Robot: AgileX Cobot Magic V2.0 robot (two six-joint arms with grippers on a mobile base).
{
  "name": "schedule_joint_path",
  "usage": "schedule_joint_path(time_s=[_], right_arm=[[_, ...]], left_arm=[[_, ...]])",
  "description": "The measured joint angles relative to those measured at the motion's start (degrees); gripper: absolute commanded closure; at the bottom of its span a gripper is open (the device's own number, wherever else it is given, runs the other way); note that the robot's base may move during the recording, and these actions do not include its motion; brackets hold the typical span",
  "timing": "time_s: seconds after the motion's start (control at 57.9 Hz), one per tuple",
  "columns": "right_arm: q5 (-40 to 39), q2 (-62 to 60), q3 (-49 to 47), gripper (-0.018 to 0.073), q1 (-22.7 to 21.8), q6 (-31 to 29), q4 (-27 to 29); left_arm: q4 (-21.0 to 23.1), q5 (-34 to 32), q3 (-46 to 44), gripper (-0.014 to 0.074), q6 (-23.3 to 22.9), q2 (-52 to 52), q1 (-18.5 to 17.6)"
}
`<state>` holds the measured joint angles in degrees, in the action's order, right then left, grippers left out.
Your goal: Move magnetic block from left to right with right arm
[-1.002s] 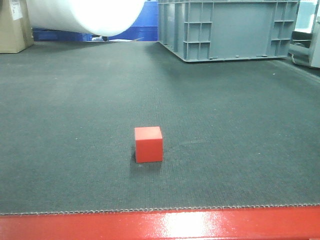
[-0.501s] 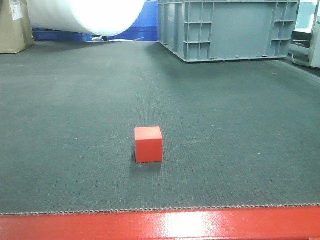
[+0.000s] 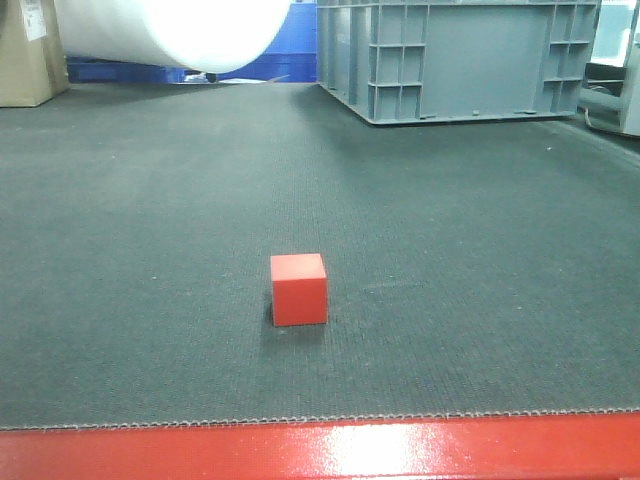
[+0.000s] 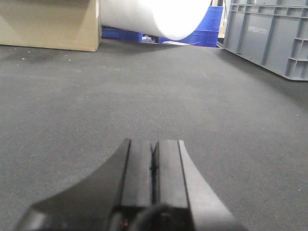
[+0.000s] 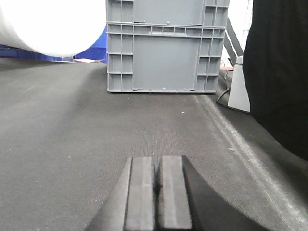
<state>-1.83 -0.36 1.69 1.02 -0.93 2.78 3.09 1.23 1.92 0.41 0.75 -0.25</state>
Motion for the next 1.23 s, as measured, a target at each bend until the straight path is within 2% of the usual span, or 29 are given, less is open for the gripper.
schedule_joint_path(time_s=[1.227], right_arm=[[1.8, -0.2, 0.0, 0.0502, 0.0, 0.0, 0.0]], left_arm=[[0.0, 0.0, 0.0, 0.0722, 0.0, 0.0, 0.0]])
